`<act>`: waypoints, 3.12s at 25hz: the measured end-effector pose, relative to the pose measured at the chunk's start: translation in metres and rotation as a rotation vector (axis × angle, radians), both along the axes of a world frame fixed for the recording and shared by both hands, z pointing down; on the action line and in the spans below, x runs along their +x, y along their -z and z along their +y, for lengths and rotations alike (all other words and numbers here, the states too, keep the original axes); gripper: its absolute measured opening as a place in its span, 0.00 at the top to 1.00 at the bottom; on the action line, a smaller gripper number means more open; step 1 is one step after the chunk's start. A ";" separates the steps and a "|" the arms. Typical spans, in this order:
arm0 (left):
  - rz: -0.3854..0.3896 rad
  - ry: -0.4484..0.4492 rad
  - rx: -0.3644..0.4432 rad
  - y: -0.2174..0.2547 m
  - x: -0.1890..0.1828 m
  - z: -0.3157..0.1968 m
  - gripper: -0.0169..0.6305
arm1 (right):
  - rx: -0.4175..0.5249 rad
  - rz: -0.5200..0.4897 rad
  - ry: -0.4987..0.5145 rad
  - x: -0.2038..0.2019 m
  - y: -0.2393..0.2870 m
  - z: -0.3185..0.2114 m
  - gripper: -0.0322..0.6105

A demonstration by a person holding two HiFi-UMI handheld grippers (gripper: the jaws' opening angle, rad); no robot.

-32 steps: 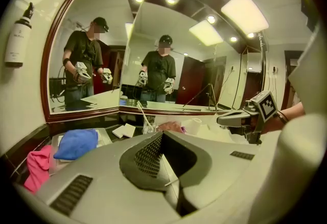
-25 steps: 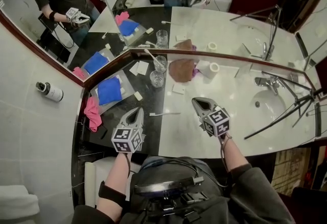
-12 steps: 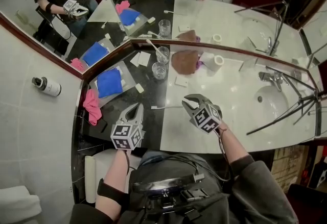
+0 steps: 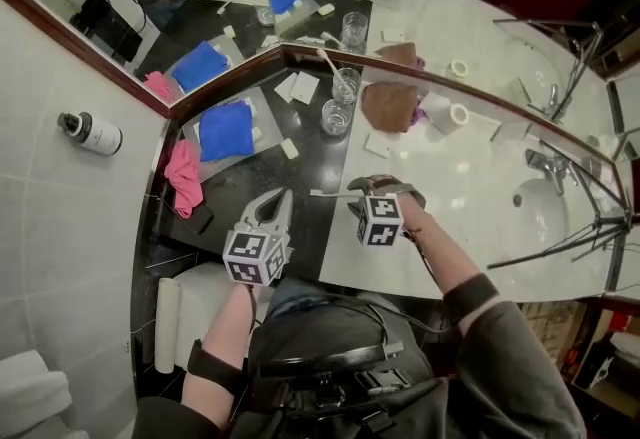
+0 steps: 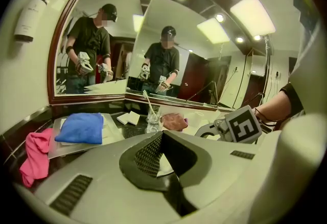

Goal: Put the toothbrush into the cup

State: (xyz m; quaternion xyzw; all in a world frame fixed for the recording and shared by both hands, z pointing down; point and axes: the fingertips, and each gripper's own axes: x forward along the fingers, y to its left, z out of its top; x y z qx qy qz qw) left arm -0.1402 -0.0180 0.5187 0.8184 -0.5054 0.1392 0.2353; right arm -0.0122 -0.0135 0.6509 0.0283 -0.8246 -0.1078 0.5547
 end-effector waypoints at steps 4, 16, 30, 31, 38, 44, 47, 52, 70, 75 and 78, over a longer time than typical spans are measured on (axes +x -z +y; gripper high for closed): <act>0.036 0.019 0.002 -0.006 -0.008 0.001 0.97 | -0.075 0.083 0.050 -0.009 -0.030 0.003 0.67; 0.099 0.104 -0.054 -0.036 -0.041 0.013 0.97 | -0.169 0.200 0.129 -0.026 -0.078 0.003 0.68; 0.104 0.129 -0.072 -0.044 -0.055 0.014 0.97 | -0.262 0.246 0.170 -0.035 -0.087 0.006 0.86; 0.103 0.128 -0.072 -0.045 -0.055 0.013 0.97 | -0.257 0.239 0.173 -0.037 -0.086 0.005 0.87; 0.102 0.112 -0.078 -0.041 -0.053 0.010 0.97 | -0.257 0.259 0.174 -0.032 -0.088 0.007 0.88; 0.088 0.121 -0.066 -0.042 -0.052 0.007 0.97 | -0.230 0.213 0.144 -0.032 -0.071 -0.004 0.88; 0.082 0.114 -0.061 -0.038 -0.047 0.006 0.97 | -0.215 0.169 0.115 -0.033 -0.056 -0.011 0.88; 0.071 0.095 -0.052 -0.028 -0.037 0.001 0.97 | -0.172 0.059 0.049 -0.033 -0.021 -0.024 0.88; 0.027 0.027 0.008 0.010 0.007 -0.024 0.97 | -0.018 -0.644 -0.483 0.038 0.131 -0.075 0.88; 0.018 -0.001 0.011 0.012 0.023 -0.023 0.97 | 0.026 -0.799 -0.620 0.070 0.151 -0.078 0.88; 0.016 -0.013 0.015 0.013 0.031 -0.023 0.97 | 0.036 -0.907 -0.715 0.087 0.160 -0.079 0.88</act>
